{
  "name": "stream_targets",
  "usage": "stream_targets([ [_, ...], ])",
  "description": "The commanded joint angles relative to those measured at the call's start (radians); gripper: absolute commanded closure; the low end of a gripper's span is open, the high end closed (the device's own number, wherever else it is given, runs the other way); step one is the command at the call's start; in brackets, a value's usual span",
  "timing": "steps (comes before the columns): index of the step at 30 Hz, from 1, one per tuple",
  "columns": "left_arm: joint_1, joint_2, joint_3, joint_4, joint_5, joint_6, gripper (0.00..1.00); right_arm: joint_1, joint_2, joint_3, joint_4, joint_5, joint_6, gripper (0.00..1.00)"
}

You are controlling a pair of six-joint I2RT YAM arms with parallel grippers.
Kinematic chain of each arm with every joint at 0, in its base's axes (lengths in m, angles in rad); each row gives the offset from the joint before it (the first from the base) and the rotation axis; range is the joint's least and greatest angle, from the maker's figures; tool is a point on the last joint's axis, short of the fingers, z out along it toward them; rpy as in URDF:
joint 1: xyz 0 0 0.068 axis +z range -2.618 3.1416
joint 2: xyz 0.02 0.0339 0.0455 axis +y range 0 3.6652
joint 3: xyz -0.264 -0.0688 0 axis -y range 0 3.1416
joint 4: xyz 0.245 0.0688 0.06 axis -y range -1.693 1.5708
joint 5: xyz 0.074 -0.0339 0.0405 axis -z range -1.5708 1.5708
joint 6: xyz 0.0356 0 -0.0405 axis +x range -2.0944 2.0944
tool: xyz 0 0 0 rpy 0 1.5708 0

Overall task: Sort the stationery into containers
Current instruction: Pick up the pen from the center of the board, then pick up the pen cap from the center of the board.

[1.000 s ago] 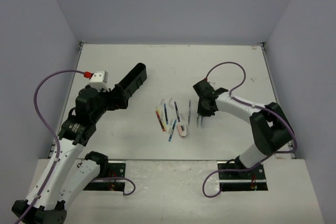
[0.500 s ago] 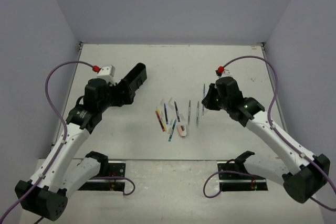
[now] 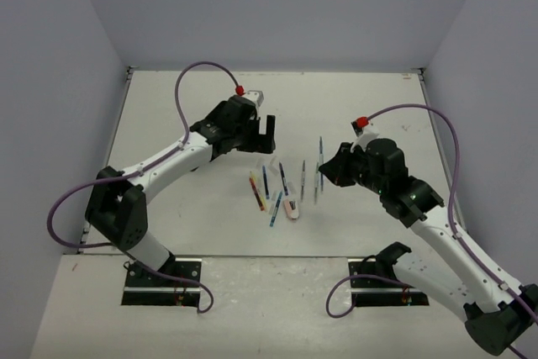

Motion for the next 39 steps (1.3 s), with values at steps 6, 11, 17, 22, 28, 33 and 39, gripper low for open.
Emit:
stream_targets([
  [6,-0.027,0.104,0.110,0.039,-0.010,0.032,0.00,-0.004,-0.095,-0.014,0.024,0.013,-0.025,0.97],
  [11,-0.034,0.221,0.214,0.022,0.019,0.065,0.00,-0.005,-0.072,-0.014,0.019,0.063,-0.012,1.00],
  [17,-0.050,0.296,0.279,-0.060,-0.022,0.091,0.00,-0.005,-0.097,-0.043,-0.004,0.098,0.013,1.00],
  [22,-0.057,0.244,0.219,-0.024,-0.077,0.118,0.00,-0.005,-0.124,-0.057,-0.005,0.129,0.006,1.00],
  [28,-0.065,0.163,0.150,-0.016,-0.141,0.122,0.00,-0.005,-0.159,-0.072,-0.010,0.173,-0.022,1.00],
  [33,-0.076,0.023,0.116,-0.050,-0.231,0.117,0.00,-0.005,-0.171,-0.085,-0.011,0.191,-0.011,1.00],
  [39,-0.075,-0.078,0.046,-0.074,-0.369,0.092,0.00,-0.005,-0.142,-0.076,-0.013,0.181,0.006,1.00],
])
